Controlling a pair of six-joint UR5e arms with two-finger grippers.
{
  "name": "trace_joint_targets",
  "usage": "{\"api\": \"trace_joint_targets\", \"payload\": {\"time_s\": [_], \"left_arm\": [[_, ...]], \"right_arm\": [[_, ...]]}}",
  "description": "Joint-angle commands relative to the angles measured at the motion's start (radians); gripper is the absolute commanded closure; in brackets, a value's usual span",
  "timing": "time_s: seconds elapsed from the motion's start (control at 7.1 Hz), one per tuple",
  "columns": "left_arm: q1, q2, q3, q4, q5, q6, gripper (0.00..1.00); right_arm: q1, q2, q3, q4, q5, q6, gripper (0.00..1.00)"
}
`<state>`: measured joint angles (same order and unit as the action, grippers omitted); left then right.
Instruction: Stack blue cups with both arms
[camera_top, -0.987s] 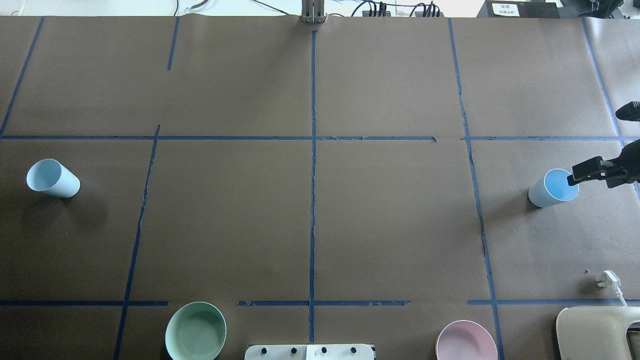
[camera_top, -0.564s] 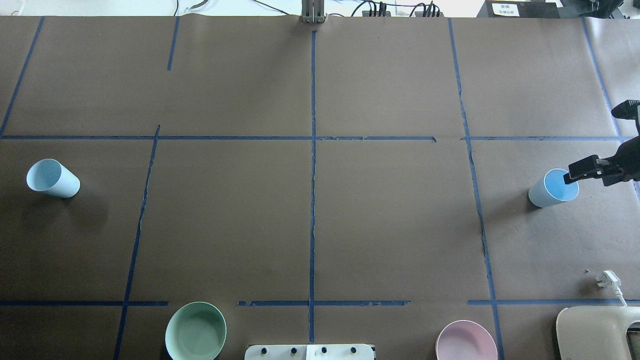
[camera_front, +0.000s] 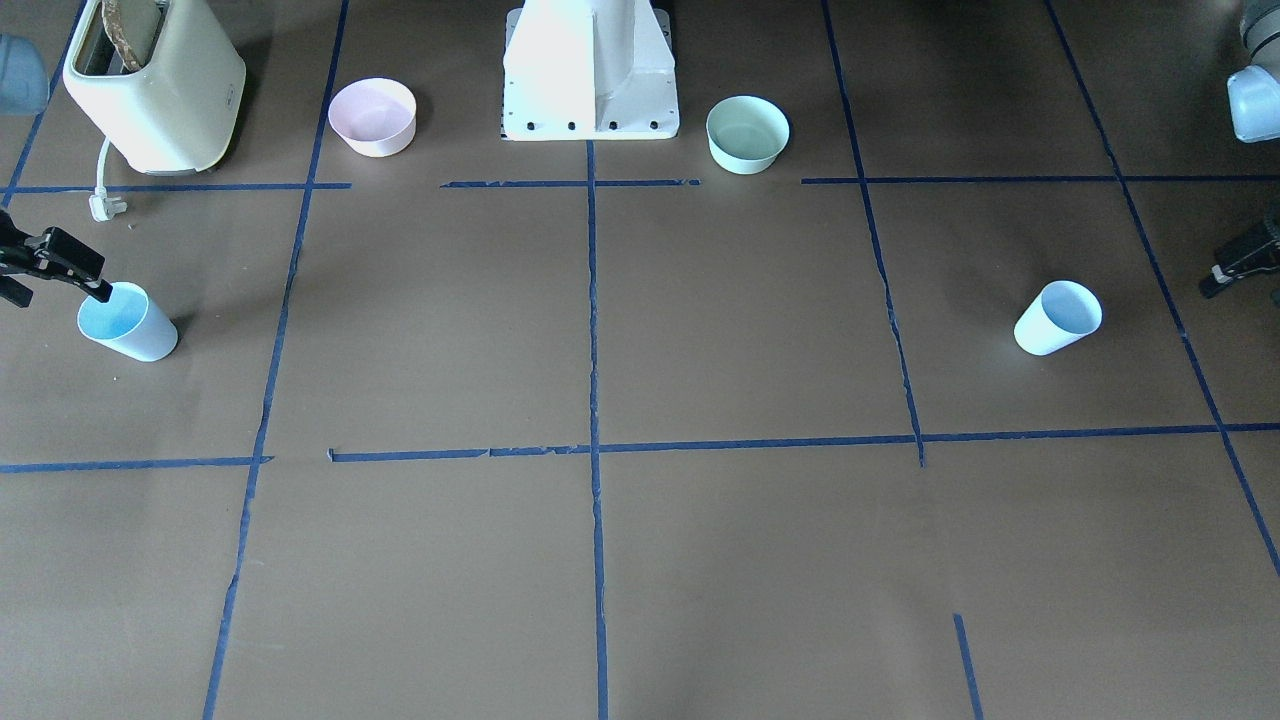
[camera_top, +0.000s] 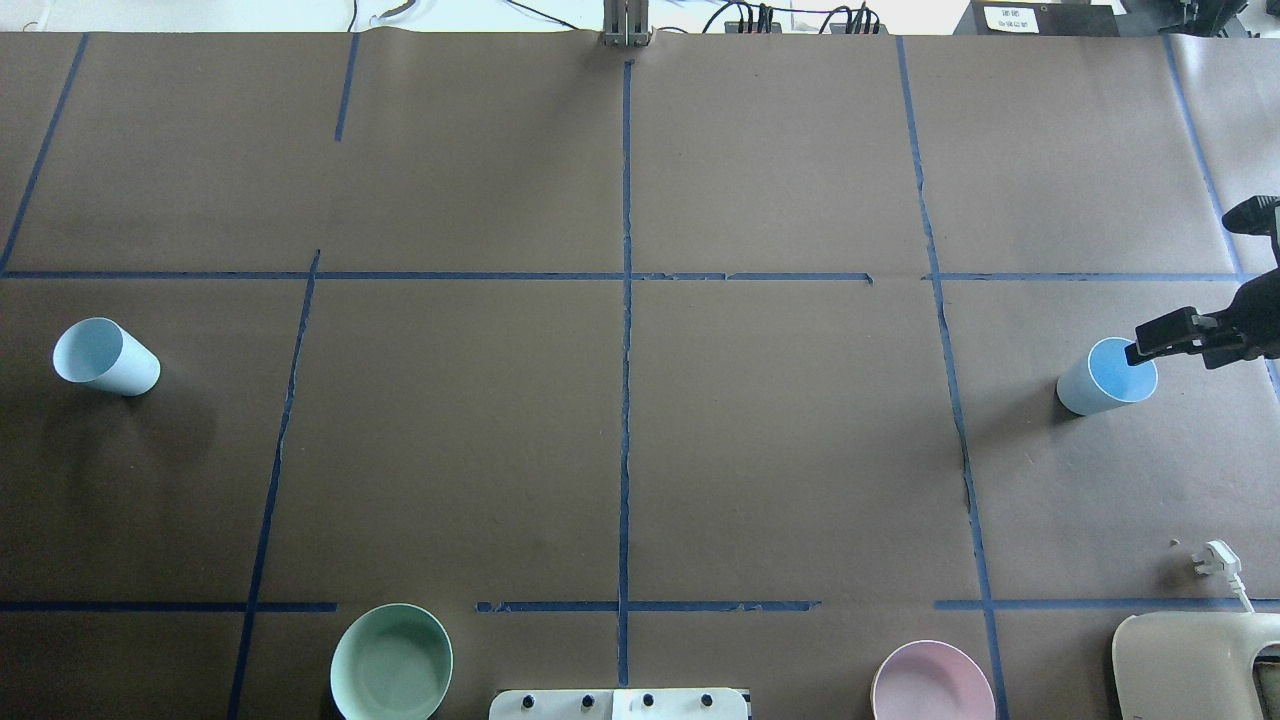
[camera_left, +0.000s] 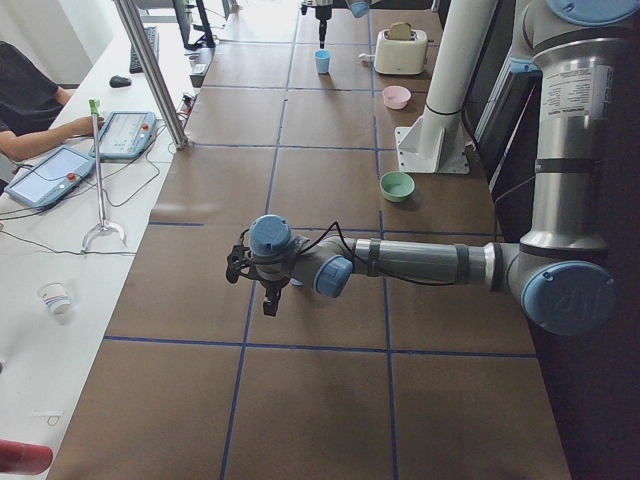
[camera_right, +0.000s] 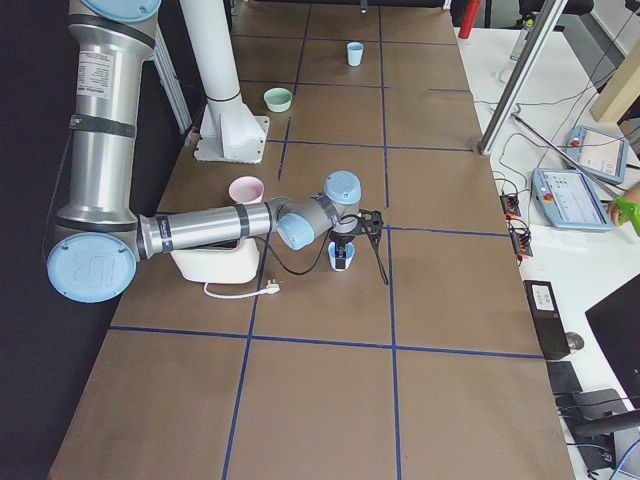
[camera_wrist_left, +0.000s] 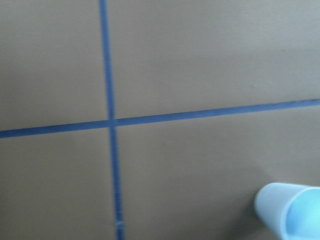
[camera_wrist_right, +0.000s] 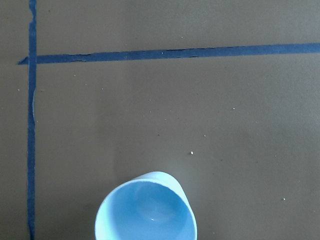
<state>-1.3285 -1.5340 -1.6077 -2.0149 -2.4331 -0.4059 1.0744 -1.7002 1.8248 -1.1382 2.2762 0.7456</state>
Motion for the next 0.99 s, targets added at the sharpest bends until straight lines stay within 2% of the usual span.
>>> {"api": "trace_joint_targets", "payload": {"time_s": [0.0, 0.42, 0.7, 0.85], "left_arm": [[0.119, 0.014, 0.009, -0.147, 0.003, -0.195, 0.0], [0.193, 0.012, 0.015, -0.154, 0.028, -0.235, 0.0], [0.245, 0.009, 0.035, -0.156, 0.098, -0.24, 0.0], [0.246, 0.0, 0.049, -0.156, 0.098, -0.24, 0.04]], "right_arm": [[0.001, 0.001, 0.001, 0.0, 0.002, 0.0, 0.0], [0.001, 0.001, 0.001, 0.0, 0.002, 0.0, 0.0], [0.001, -0.001, -0.001, 0.0, 0.002, 0.0, 0.0], [0.001, -0.003, -0.001, 0.0, 0.002, 0.0, 0.0]]}}
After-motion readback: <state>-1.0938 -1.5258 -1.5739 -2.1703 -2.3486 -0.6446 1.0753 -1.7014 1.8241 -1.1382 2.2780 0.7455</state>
